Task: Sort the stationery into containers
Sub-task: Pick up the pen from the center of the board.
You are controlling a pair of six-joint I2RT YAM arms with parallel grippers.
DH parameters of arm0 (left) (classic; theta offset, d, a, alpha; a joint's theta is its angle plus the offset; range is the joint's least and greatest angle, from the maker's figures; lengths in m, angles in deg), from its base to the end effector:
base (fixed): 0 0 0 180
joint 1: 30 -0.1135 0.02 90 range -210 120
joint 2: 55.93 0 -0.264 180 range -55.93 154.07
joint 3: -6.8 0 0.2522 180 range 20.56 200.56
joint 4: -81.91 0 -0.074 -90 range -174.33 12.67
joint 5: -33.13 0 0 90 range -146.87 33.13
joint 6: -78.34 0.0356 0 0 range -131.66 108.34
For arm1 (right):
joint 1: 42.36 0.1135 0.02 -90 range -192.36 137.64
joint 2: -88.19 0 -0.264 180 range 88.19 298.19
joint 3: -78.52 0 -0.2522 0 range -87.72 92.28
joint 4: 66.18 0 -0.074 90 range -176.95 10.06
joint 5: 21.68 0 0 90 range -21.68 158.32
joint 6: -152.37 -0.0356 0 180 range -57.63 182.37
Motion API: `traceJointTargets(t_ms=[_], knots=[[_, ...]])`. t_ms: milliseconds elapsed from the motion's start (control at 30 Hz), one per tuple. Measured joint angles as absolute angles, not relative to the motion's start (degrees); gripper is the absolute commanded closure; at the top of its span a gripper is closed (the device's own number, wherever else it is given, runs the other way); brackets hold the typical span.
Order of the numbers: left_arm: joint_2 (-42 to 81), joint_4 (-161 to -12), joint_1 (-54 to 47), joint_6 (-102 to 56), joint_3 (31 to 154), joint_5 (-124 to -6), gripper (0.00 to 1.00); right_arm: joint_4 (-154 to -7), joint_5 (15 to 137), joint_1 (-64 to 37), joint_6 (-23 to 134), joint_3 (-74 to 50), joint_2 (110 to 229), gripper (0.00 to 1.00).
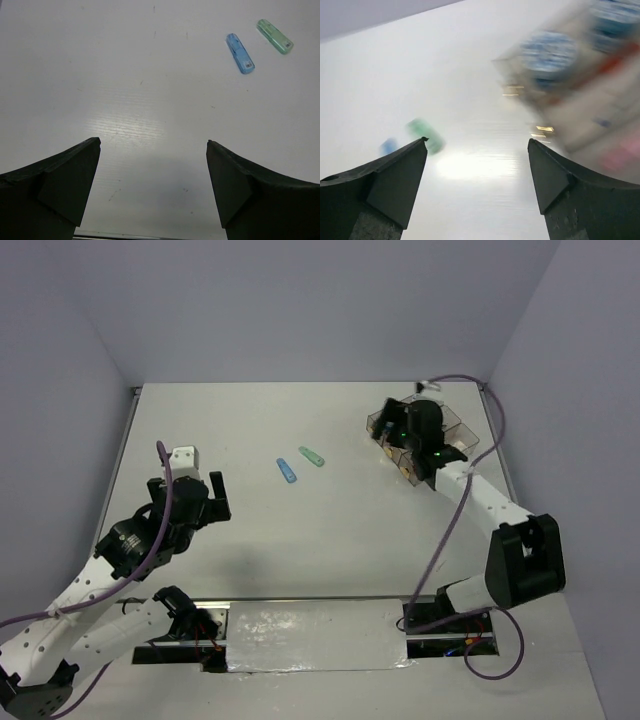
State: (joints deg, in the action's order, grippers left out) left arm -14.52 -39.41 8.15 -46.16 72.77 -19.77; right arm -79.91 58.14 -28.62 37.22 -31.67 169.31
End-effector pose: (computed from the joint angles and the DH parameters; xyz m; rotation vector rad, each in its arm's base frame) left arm 0.1203 -0.0672 0.3355 -0.2927 2.0146 -0.0878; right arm 0.3175 0.0712 0.2787 0.3127 1.9853 0.2567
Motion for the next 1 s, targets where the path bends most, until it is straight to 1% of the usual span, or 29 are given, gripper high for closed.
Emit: traceJointTargets(t_ms=[33, 100, 133, 200, 300, 333, 467, 667, 800, 867, 1000], knots=[[-14.5, -39.1, 8.0, -46.6, 72.8, -19.1, 0.01, -78.6, 61.3, -25.7, 40.1, -30.8, 169.0, 0.07], [-14.5, -38.6, 7.8, -47.1, 72.8, -17.9, 0.01, -79.6, 66.7, -19.9, 46.3, -25.3, 171.5, 0.06], [-14.6, -38.4, 7.7, -47.6, 72.8, -17.7, 0.01, -80.0, 68.6, -18.0, 49.0, -21.9, 174.0, 0.04], [-14.7, -38.5, 7.6, -47.7, 72.8, -17.6, 0.01, -82.1, 72.2, -15.4, 54.7, -13.3, 181.4, 0.04], [-14.8, -38.5, 7.6, -47.8, 72.8, -17.7, 0.01, -90.0, 72.4, -12.8, 61.8, 1.6, 195.5, 0.04], [-14.8, -38.5, 7.6, -47.7, 72.8, -17.7, 0.01, -92.0, 72.2, -12.2, 63.6, 4.8, 199.2, 0.05], [-14.8, -38.8, 7.6, -47.6, 72.8, -18.3, 0.01, -99.9, 71.4, -11.0, 68.6, 11.7, 210.1, 0.06], [-14.7, -39.4, 7.6, -46.6, 72.8, -19.6, 0.01, -109.1, 71.0, -10.3, 73.4, 20.6, 219.6, 0.09], [-14.5, -39.5, 7.6, -46.2, 72.8, -20.0, 0.01, -111.7, 70.7, -10.0, 75.6, 24.6, 222.0, 0.17], [-14.5, -39.5, 7.6, -46.1, 72.8, -20.2, 0.01, -112.6, 70.7, -9.7, 76.1, 25.9, 222.8, 0.25], [-14.5, -39.6, 7.6, -46.1, 72.8, -20.6, 0.01, -114.4, 71.2, -9.4, 77.2, 26.8, 224.3, 0.33]])
